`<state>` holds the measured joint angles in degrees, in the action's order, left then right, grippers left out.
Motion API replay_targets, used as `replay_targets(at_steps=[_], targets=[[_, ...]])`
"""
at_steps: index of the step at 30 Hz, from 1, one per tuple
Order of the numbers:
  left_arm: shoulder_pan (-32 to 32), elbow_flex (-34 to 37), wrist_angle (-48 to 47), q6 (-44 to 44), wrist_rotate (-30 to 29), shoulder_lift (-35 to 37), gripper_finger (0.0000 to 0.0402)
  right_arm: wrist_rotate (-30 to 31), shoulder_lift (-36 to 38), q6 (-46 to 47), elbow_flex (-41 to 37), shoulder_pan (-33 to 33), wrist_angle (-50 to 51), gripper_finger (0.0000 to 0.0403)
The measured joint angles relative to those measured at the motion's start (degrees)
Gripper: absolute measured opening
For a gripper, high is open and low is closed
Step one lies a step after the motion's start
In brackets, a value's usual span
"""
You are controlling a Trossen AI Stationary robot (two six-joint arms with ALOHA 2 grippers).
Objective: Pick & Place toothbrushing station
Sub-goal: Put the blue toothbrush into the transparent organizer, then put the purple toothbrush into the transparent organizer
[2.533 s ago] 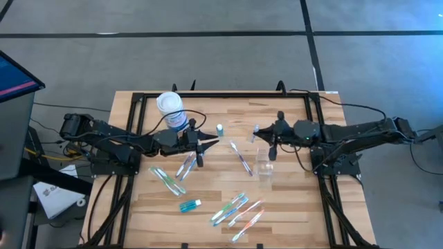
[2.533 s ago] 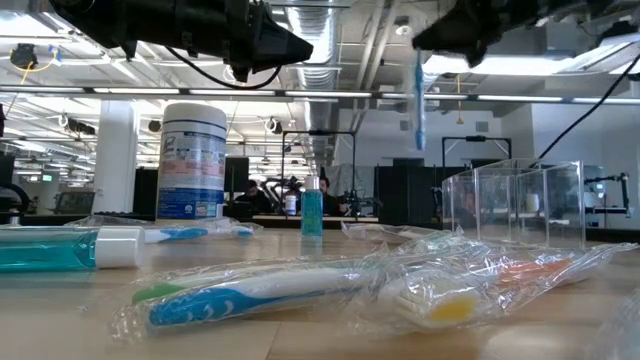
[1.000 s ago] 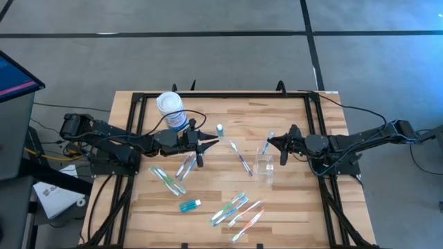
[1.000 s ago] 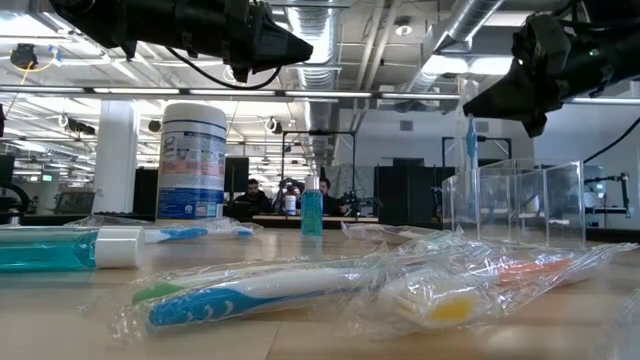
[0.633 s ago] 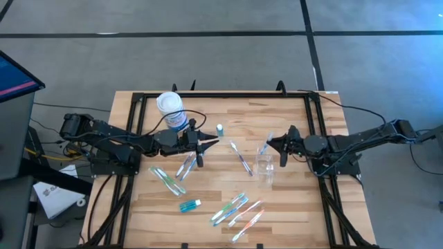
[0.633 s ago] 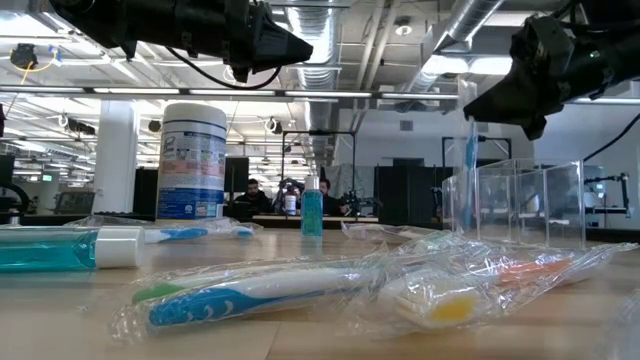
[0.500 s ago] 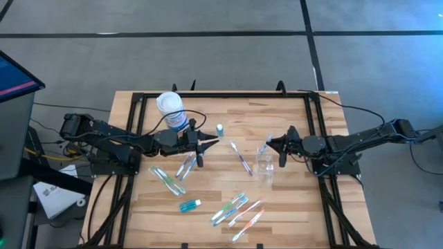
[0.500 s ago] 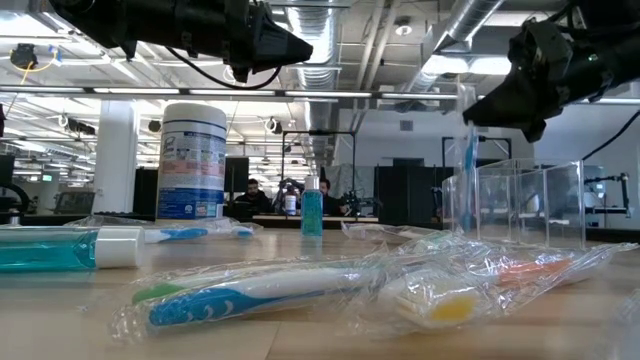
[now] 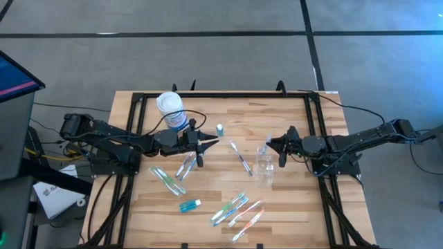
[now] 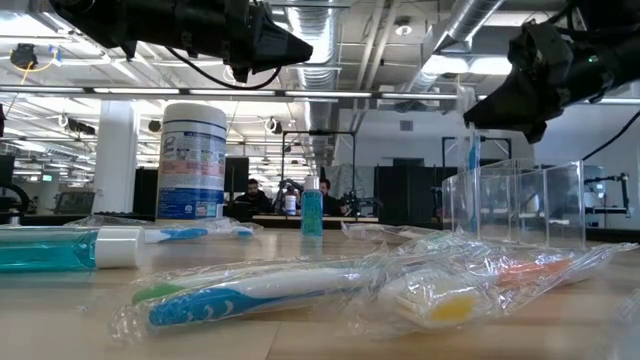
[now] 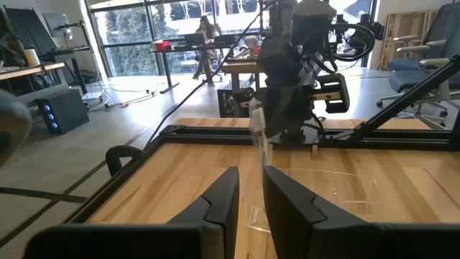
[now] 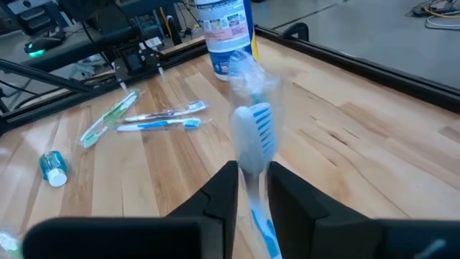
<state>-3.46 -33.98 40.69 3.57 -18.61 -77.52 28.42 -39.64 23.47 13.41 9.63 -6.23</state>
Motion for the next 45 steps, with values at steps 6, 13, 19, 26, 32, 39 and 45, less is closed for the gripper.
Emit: replay_targets(at_steps=[6, 13, 19, 26, 32, 39, 45], targets=[[0.0, 0.0, -0.02, 0.0, 0.0, 0.0, 0.0058, 0.02, 0.0, -0.2, 0.0, 0.0, 0.23, 0.0104], [0.0, 0.0, -0.04, 0.0, 0.0, 0.0, 0.0058, 2.6, 0.0, -5.18, 0.94, 0.0, 0.24, 0.014], [0.0, 0.0, -0.09, 0.0, 0.0, 0.0, 0.0058, 3.85, 0.0, -6.95, 2.52, 0.0, 2.31, 0.015], [0.0, 0.0, -0.28, 0.0, 0.0, 0.0, 0.0058, 7.82, 0.0, -8.06, 3.13, 0.0, 4.93, 0.0155], [0.02, -0.02, -1.85, -3.26, 0.0, 0.0, 0.0058, 7.58, 3.31, -8.9, 3.13, 0.4, 4.31, 0.0149], [-0.04, -0.04, -11.79, -10.78, 0.04, 0.0, 0.0058, 5.99, 6.99, -8.57, 3.13, 4.35, 4.01, 0.0131], [-1.26, -0.04, -22.42, -17.82, 1.13, 0.31, 0.0058, 5.95, 7.55, -8.63, 3.13, 7.01, 3.69, 0.0119]])
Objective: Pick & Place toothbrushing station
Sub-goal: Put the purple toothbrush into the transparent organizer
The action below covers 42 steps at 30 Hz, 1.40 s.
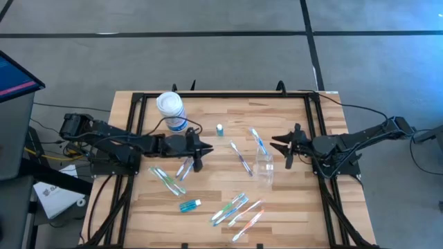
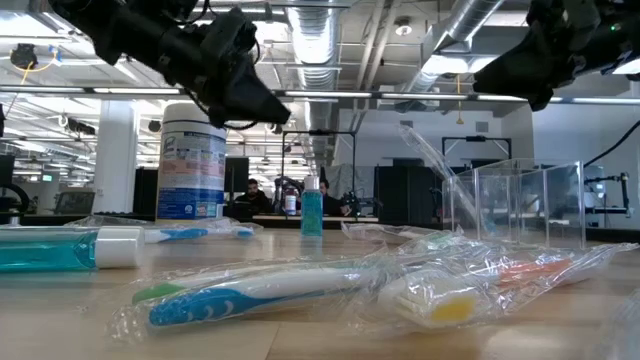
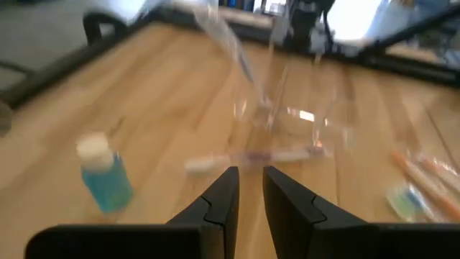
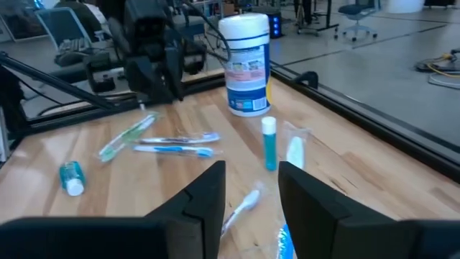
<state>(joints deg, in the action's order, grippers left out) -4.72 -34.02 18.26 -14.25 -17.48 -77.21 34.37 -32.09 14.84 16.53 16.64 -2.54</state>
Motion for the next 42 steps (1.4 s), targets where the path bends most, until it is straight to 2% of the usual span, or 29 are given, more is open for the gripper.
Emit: replay_targets(at_steps=[16, 26, 35, 42], targets=[[-4.55, 0.0, -22.24, -15.25, 0.28, 0.22, 0.0058, -0.02, -0.05, 0.16, 0.0, 0.38, -1.38, 0.0118], [-4.53, 0.04, -36.88, -27.32, -0.8, 8.43, 0.0058, -0.03, -0.1, -0.01, -0.02, 0.38, -1.39, 0.0118], [-4.53, 0.02, -40.63, -31.33, 1.39, 7.59, 0.0058, -0.04, -0.08, -0.01, -0.02, 0.38, -2.58, 0.0118], [-4.53, 0.02, -43.43, -34.65, -0.06, 7.3, 0.0076, -0.04, -0.08, -0.01, -0.02, 0.38, -2.67, 0.0118]])
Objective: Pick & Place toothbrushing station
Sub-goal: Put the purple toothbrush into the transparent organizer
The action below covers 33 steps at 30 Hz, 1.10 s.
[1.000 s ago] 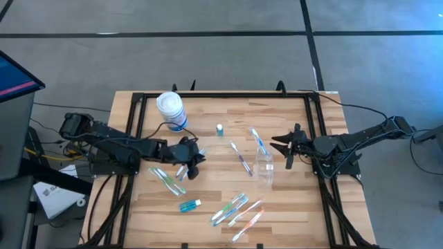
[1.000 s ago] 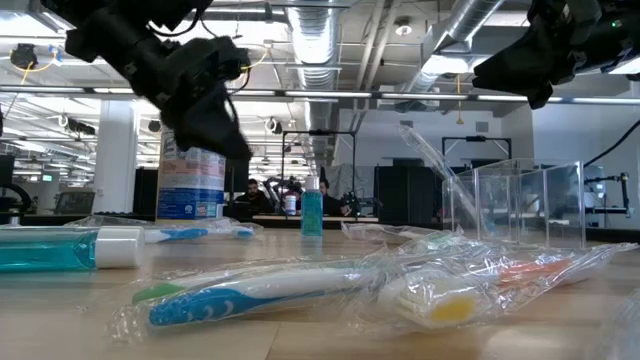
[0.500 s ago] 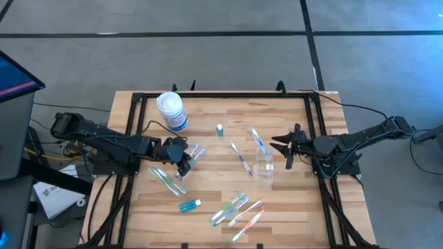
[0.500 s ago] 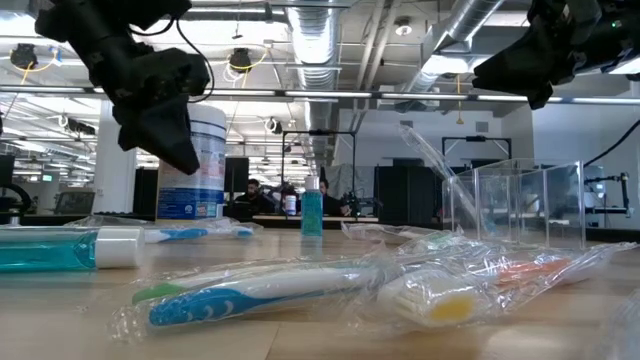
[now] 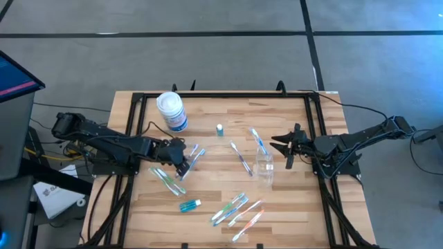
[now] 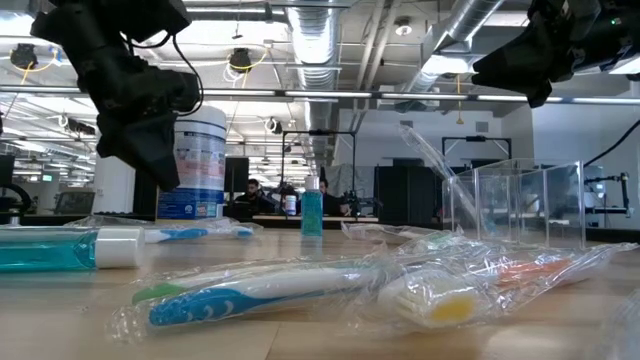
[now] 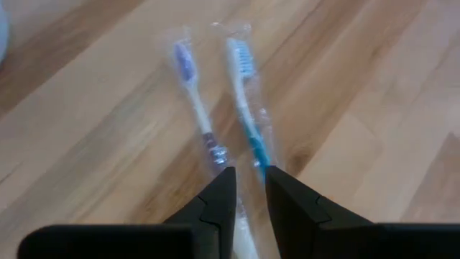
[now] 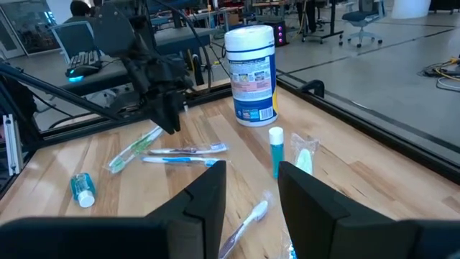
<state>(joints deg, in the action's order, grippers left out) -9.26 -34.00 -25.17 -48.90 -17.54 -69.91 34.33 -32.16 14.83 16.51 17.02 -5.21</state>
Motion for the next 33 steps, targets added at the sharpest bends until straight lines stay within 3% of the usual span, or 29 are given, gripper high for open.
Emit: replay_targets(at_steps=[13, 33], targets=[[0.0, 0.0, -0.47, -0.95, -2.33, -0.49, 0.0134, -0.02, -0.01, 0.0, 0.0, 0.0, 0.0, 0.0118], [0.0, 0.04, 2.98, -1.12, -2.14, -10.77, 0.0145, -0.02, -0.02, -0.26, -0.02, 0.0, 0.0, 0.0118]])
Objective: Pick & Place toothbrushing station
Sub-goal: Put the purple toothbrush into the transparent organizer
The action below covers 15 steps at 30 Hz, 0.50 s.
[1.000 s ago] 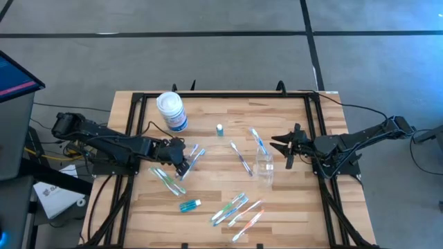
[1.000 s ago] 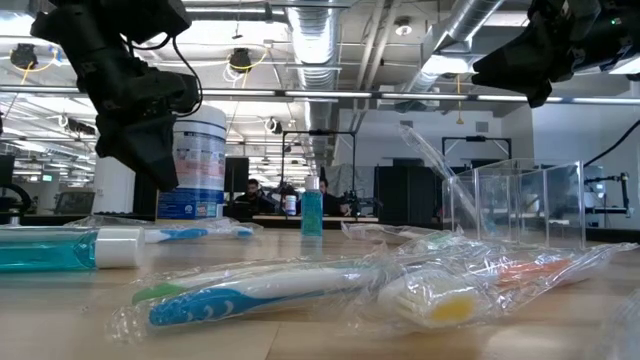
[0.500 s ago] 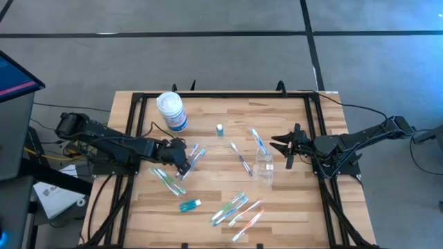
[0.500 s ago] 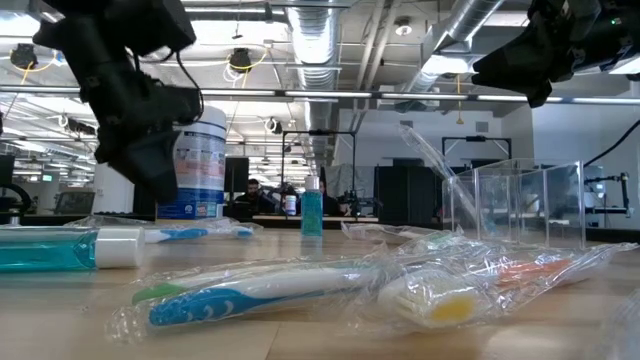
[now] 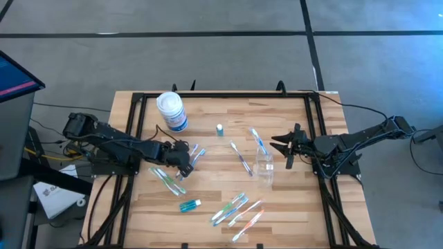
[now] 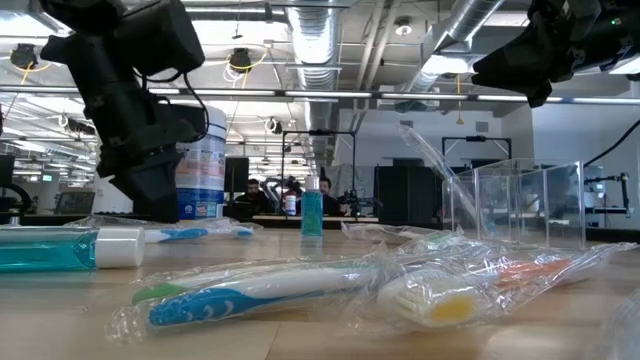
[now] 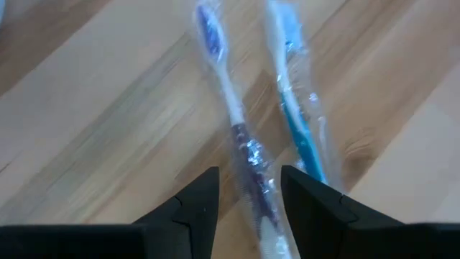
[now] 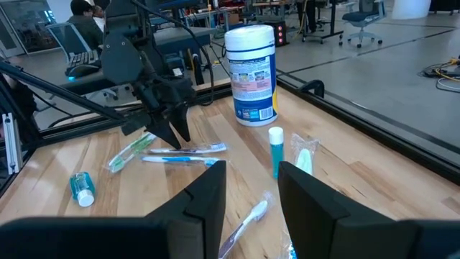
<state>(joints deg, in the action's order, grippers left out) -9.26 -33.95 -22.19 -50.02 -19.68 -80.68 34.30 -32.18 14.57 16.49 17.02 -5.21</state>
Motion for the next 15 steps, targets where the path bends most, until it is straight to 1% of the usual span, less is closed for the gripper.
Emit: replay_targets(at_steps=[9, 12, 15], targets=[[0.0, -0.06, 0.97, -0.01, 0.59, -4.01, 0.0142, 0.0, 0.02, 0.0, 0.0, 0.0, 0.02, 0.0118], [0.0, -0.07, 1.02, -0.04, 0.97, -4.01, 0.0129, 0.0, 0.02, 0.0, 0.0, 0.0, 0.02, 0.0118], [0.03, -0.02, 1.18, -0.4, 1.2, -3.75, 0.0099, 0.0, 0.02, 0.0, 0.0, 0.0, 0.02, 0.0118]])
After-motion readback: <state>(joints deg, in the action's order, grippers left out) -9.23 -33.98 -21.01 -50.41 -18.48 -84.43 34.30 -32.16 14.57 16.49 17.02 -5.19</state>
